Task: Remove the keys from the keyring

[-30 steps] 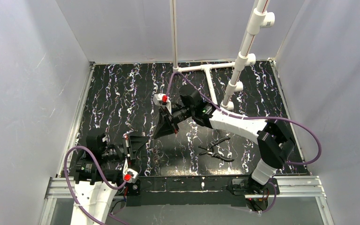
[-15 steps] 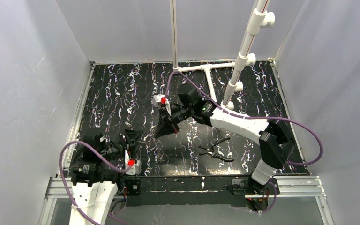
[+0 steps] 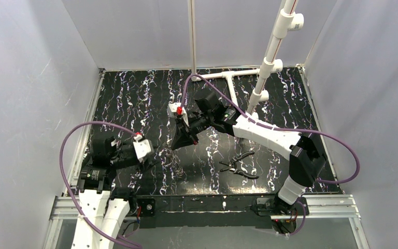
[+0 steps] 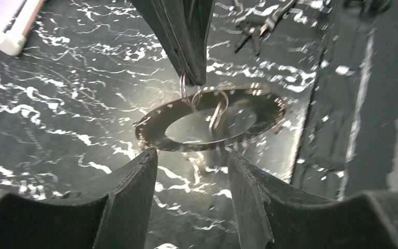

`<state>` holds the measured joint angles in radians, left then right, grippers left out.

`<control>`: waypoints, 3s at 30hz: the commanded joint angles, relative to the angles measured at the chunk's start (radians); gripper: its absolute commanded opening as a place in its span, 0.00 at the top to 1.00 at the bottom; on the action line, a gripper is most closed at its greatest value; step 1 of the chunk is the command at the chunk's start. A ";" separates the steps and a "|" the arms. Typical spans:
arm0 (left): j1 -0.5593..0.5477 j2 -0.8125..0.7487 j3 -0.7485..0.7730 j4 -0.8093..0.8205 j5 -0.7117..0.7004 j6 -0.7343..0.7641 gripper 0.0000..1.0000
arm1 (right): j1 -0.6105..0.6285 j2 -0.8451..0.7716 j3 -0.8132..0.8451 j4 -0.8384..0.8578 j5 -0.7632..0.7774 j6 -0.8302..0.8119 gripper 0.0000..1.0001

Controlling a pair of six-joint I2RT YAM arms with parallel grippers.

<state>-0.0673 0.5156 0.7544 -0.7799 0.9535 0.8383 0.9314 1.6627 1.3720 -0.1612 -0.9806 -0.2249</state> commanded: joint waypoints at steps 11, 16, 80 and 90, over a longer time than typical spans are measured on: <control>0.039 0.098 -0.010 0.305 0.215 -0.794 0.48 | 0.000 -0.068 0.051 -0.016 0.041 -0.027 0.99; 0.057 0.086 -0.064 0.509 0.225 -1.037 0.64 | 0.001 -0.071 0.028 0.029 0.045 0.024 0.99; 0.024 0.186 0.106 0.034 0.242 -0.268 1.00 | 0.078 0.038 0.179 -0.193 0.150 -0.098 0.62; 0.021 0.187 0.109 0.017 0.237 -0.245 1.00 | 0.080 0.051 0.214 -0.228 0.144 -0.111 0.65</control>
<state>-0.0414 0.7033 0.8333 -0.7437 1.1584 0.5690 1.0039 1.7031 1.5375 -0.3763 -0.8360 -0.3202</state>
